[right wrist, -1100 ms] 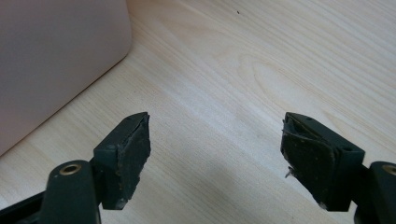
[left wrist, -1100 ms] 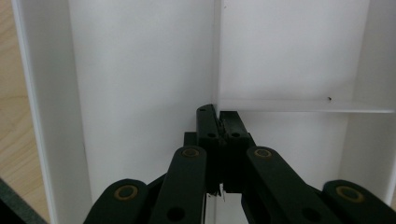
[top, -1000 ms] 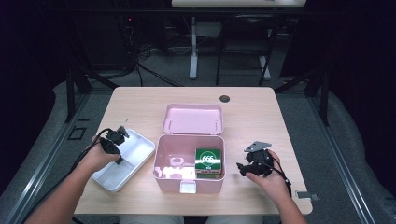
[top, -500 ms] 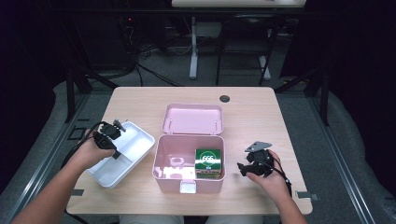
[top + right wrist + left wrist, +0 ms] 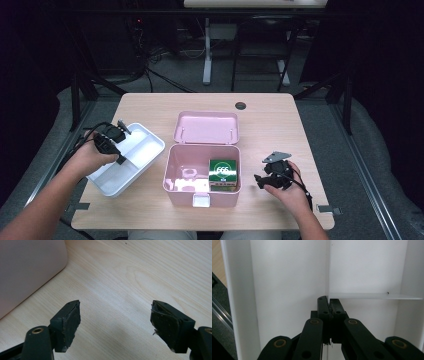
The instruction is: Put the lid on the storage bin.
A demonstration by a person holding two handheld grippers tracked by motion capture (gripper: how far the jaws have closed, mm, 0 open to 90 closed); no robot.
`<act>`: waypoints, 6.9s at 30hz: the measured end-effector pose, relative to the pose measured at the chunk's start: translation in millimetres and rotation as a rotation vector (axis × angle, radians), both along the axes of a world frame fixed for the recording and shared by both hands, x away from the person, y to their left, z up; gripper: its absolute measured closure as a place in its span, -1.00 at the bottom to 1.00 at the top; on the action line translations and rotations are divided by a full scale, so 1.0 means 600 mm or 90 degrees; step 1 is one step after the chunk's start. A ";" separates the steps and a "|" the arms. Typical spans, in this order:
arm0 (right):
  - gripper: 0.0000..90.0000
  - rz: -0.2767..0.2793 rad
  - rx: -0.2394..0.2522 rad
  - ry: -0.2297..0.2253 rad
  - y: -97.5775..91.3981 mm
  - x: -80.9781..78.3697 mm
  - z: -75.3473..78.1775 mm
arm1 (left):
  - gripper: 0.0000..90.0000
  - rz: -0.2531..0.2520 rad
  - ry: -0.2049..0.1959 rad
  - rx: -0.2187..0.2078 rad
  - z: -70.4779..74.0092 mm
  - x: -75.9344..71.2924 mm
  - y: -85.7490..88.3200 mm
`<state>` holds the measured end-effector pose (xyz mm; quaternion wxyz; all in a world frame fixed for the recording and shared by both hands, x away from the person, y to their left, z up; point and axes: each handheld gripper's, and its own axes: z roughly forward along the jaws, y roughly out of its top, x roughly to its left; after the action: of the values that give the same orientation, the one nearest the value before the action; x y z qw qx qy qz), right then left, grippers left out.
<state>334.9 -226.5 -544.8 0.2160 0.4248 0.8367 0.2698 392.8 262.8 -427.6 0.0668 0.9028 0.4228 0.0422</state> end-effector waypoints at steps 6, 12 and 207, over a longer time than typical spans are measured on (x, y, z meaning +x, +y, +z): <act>-0.48 0.001 -0.001 0.000 0.000 0.000 0.000 | 0.98 -0.011 -0.012 0.000 0.036 -0.005 -0.008; -0.48 -0.003 0.001 -0.004 -0.002 0.000 0.001 | 0.98 -0.031 -0.023 0.012 0.071 -0.009 -0.016; 0.62 -0.187 0.120 0.085 0.139 0.262 0.123 | 0.92 -0.560 -0.010 0.055 -0.020 -0.033 -0.389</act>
<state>491.8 -143.3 -471.2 0.1561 0.5778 0.7491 0.2840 372.8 29.1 -439.7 0.0435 0.9984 -0.0041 0.0345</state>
